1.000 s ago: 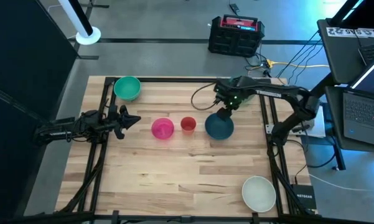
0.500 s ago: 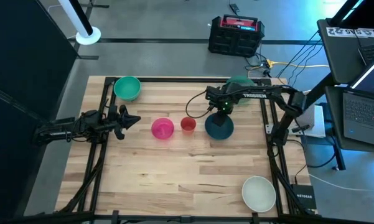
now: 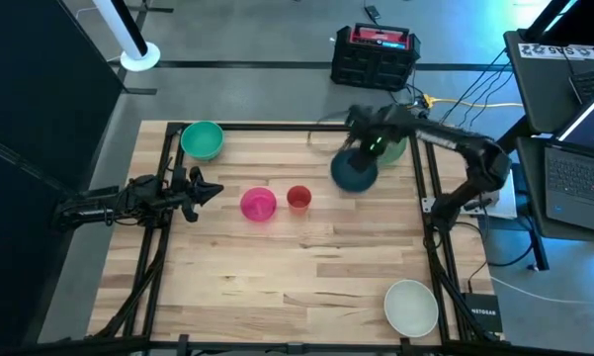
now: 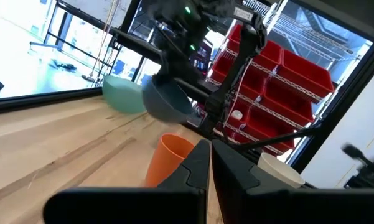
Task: Nest bowls inside each other
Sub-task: Stack the blue bowl on top of the transparent green bowl
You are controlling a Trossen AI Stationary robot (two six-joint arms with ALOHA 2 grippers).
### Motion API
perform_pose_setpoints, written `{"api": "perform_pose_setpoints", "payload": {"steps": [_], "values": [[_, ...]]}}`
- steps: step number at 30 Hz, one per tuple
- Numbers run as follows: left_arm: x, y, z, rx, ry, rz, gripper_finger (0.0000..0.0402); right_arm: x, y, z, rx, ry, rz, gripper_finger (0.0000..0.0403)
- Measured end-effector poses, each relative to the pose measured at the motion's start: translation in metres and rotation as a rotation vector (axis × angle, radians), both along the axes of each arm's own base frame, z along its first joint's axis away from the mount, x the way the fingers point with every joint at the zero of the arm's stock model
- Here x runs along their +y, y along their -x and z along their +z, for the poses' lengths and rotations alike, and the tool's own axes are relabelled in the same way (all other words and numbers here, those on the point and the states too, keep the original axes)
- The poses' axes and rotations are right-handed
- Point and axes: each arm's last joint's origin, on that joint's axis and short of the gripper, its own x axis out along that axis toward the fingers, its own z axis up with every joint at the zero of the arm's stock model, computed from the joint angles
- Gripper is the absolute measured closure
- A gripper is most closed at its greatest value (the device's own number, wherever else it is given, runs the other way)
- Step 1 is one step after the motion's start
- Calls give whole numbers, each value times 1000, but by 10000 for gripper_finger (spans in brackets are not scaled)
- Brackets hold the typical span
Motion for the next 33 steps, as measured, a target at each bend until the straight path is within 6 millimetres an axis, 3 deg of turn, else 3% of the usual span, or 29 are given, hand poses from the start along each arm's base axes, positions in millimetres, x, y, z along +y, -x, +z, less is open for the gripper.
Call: {"api": "perform_pose_setpoints", "payload": {"steps": [7, 13, 23, 33], "values": [[0, 0, 0, -4, 11, -1, 402, -46, 62, 29, 20, 123, -283, 402], [0, 0, 0, -6, 18, -1, 402, -70, 86, 28, -31, 163, -448, 403], [0, 0, 0, -11, 44, -3, 402, -80, 80, -7, 26, 33, -465, 403], [0, 0, -1, 2, 39, -3, 402, -69, 67, -27, -35, -74, -396, 338]]}}
